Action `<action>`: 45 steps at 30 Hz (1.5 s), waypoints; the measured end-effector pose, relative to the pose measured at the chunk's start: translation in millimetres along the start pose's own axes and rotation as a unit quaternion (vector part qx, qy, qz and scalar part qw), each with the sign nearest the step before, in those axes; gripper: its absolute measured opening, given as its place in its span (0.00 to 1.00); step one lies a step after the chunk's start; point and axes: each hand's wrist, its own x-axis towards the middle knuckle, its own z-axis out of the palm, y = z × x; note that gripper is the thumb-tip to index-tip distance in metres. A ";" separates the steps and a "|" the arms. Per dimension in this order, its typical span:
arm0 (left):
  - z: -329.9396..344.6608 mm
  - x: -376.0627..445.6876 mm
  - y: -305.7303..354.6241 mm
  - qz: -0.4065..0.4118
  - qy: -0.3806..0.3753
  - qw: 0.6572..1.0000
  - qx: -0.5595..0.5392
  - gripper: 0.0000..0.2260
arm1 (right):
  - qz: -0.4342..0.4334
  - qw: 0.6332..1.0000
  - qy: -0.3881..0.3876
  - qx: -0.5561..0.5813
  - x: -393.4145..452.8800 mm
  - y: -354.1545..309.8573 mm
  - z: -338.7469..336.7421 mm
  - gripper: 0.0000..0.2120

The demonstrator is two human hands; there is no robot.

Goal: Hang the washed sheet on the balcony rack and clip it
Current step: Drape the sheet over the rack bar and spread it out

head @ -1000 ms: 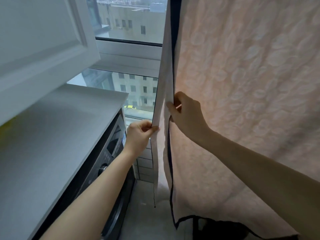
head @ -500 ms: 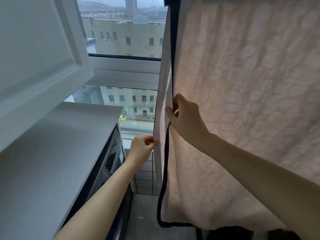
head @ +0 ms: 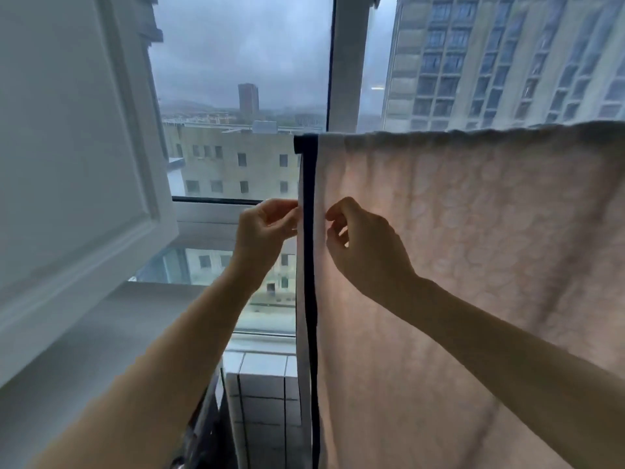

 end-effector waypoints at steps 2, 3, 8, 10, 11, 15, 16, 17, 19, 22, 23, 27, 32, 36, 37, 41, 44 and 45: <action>-2.3 15.2 19.4 0.018 0.013 1.000 -0.010 0.07 | -0.028 0.999 0.026 -0.006 13.9 -0.8 -12.7 0.08; -3.3 21.6 29.0 0.025 0.016 0.999 -0.020 0.08 | -0.047 0.998 0.042 -0.010 21.2 -1.0 -19.1 0.06; -6.0 42.0 65.1 0.058 0.001 0.998 -0.010 0.08 | -0.106 0.987 0.099 -0.069 54.0 -5.6 -54.2 0.04; -5.0 46.2 73.7 0.083 -0.010 0.996 0.042 0.09 | -0.113 0.981 0.118 -0.101 62.0 -4.8 -65.3 0.04; -4.1 48.8 76.9 0.096 -0.018 0.992 0.077 0.11 | -0.109 0.980 0.125 -0.112 65.6 -3.0 -69.9 0.05; -1.4 58.0 84.6 0.144 -0.032 0.970 0.194 0.09 | -0.085 0.981 0.081 -0.152 76.5 8.5 -83.8 0.07; -1.1 59.9 85.5 0.155 -0.033 0.964 0.215 0.08 | -0.074 0.985 0.060 -0.142 79.0 10.4 -86.7 0.08; -0.9 61.5 86.3 0.163 -0.032 0.958 0.233 0.08 | -0.065 0.989 0.044 -0.122 81.2 12.0 -89.3 0.08; -0.6 63.8 87.5 0.165 -0.026 0.954 0.249 0.07 | -0.060 0.994 0.026 -0.087 84.5 13.7 -93.1 0.07; 1.3 65.3 88.3 0.156 -0.016 0.956 0.247 0.05 | -0.058 0.996 0.016 -0.068 87.8 15.4 -96.4 0.05; 1.6 65.3 88.4 0.151 -0.013 0.958 0.243 0.05 | -0.055 0.996 0.013 -0.065 88.5 15.9 -96.9 0.05; 2.7 64.3 91.8 0.146 -0.010 0.960 0.240 0.03 | -0.045 0.997 0.002 -0.065 87.4 19.5 -101.5 0.05; 3.6 67.7 98.0 0.174 0.041 0.935 0.307 0.01 | -0.030 0.997 0.012 -0.066 85.3 28.8 -110.5 0.04; -3.1 70.0 95.3 0.088 0.043 0.968 0.230 0.04 | -0.028 0.998 0.038 -0.050 89.8 26.5 -106.7 0.03; -3.9 66.6 95.5 0.041 0.032 0.982 0.184 0.06 | -0.032 0.997 0.038 -0.057 90.7 25.6 -104.3 0.03; 1.0 43.6 95.1 -0.094 -0.005 0.983 0.157 0.18 | -0.045 0.996 0.047 -0.058 90.7 23.4 -97.1 0.02; 7.2 31.5 90.7 -0.046 0.010 0.958 0.283 0.14 | -0.050 0.995 0.062 -0.054 88.7 22.2 -93.6 0.02; 9.1 30.3 89.1 -0.031 0.013 0.958 0.286 0.13 | -0.052 0.995 0.067 -0.055 88.1 21.9 -92.4 0.02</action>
